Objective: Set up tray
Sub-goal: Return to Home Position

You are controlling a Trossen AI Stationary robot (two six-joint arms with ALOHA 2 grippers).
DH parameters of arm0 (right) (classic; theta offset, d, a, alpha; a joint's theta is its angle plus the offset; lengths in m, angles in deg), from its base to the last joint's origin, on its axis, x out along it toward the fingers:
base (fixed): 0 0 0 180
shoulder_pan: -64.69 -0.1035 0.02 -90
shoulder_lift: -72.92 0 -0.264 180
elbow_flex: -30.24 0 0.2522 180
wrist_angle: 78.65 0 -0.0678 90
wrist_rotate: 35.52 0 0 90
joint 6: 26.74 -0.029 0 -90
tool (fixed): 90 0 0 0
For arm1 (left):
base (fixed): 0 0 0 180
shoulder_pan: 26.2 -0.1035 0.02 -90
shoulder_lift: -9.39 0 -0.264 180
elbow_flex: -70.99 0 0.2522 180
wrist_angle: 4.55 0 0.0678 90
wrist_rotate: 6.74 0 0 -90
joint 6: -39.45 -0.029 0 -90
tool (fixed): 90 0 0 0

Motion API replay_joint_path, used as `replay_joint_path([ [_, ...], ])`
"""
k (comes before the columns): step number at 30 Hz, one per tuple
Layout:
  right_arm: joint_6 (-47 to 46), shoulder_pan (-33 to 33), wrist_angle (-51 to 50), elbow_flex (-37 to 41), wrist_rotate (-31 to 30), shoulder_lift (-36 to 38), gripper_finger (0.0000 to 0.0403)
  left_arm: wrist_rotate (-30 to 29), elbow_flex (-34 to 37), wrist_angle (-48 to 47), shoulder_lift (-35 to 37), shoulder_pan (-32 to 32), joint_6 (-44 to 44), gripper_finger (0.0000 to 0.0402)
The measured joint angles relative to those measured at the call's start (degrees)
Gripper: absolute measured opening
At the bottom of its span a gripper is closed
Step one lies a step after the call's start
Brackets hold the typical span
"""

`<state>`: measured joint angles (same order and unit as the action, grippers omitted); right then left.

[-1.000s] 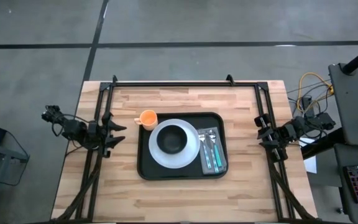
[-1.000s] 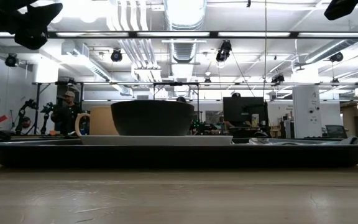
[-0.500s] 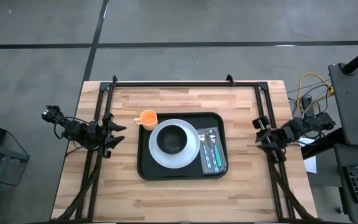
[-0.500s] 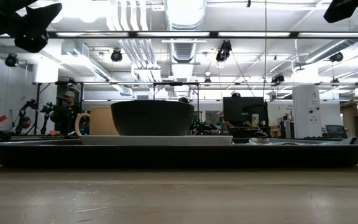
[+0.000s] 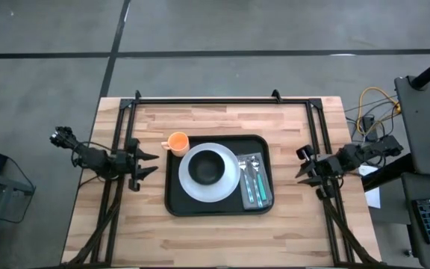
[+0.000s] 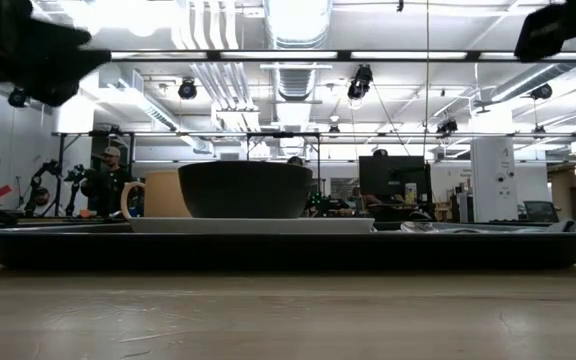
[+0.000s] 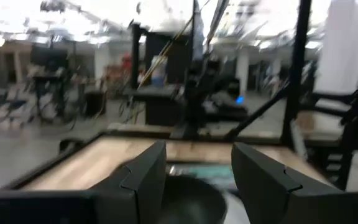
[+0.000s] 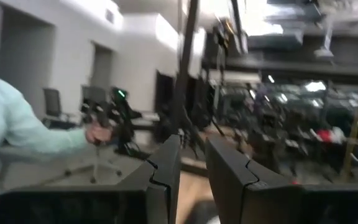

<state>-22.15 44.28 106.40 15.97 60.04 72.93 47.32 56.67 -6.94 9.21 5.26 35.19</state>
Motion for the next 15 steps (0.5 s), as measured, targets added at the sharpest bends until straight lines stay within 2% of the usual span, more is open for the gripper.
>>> replay_joint_path([
  [4, 0.1, 0.2, -4.6, 0.0, -4.5, 0.0, 0.0064, -2.6, 0.0, -7.0, 0.0, 0.0, 4.3, 0.0164],
  [12, -0.3, 0.2, -9.8, 0.0, -18.4, 0.0, 0.0063, -5.3, 0.0, -7.3, -0.1, -0.1, 3.9, 0.0164],
  [15, -2.8, 0.2, -13.5, 0.0, -24.0, 0.0, 0.0061, -8.1, 0.0, -7.5, -0.7, -0.1, 3.8, 0.0164],
])
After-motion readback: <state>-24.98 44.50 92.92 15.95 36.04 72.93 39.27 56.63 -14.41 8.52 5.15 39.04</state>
